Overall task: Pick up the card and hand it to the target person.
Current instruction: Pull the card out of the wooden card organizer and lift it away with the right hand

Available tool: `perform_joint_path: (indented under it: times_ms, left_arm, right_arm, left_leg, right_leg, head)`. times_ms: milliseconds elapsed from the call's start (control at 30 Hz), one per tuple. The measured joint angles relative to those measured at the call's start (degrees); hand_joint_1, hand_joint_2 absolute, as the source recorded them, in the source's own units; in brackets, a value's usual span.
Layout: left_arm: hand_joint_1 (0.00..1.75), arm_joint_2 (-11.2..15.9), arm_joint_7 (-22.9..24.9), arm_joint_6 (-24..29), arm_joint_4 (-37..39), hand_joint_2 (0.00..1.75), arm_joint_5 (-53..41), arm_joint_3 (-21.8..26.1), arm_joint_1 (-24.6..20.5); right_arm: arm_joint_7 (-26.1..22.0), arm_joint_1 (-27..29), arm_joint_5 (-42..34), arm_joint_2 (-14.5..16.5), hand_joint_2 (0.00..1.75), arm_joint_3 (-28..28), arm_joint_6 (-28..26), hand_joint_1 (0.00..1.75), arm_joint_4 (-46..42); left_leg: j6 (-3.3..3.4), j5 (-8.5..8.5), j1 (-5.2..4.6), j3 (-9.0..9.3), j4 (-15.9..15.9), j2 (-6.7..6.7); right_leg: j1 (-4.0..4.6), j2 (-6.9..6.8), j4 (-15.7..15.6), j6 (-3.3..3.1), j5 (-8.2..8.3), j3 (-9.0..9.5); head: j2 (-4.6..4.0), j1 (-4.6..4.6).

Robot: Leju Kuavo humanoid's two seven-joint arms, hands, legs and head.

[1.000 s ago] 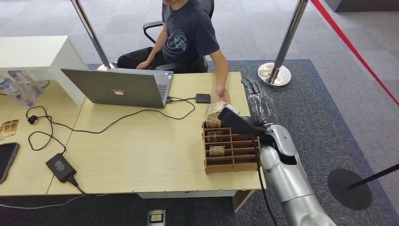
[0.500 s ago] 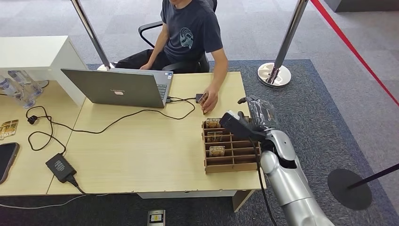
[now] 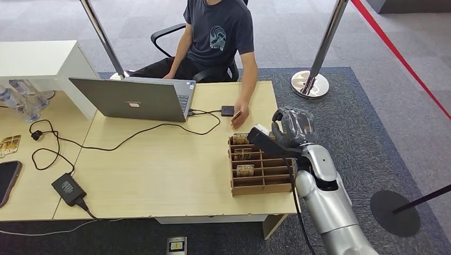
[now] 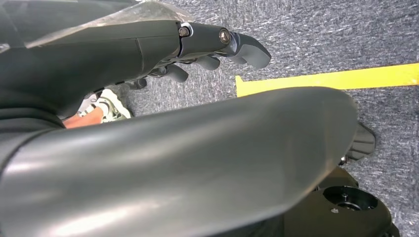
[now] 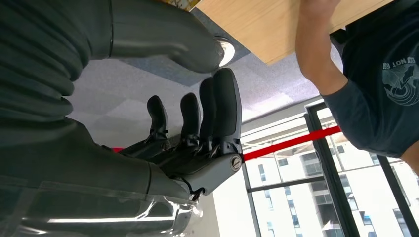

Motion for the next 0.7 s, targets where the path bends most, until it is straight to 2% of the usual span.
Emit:
perform_joint_path:
  times_ms: [167,700]
  left_arm:
    - [0.0,0.0,0.09,0.0,0.0,0.0,0.08,0.0,0.0]
    - [0.0,0.0,0.27,-0.04,0.0,0.0,0.02,0.0,0.0]
  right_arm:
    - [0.28,0.05,0.49,-0.02,1.75,0.9,0.25,0.9,-0.53]
    - [1.6,0.64,1.31,-0.51,1.75,1.82,0.63,0.87,-0.51]
  left_leg:
    - [0.0,0.0,0.0,0.0,0.0,0.0]
    - [0.0,0.0,0.0,-0.01,0.0,0.0]
  right_leg:
    - [0.0,0.0,0.0,0.0,0.0,0.0]
    - [0.0,0.0,0.0,0.0,0.0,-0.01]
  head:
    - [-0.01,-0.01]
    - [0.0,-0.01]
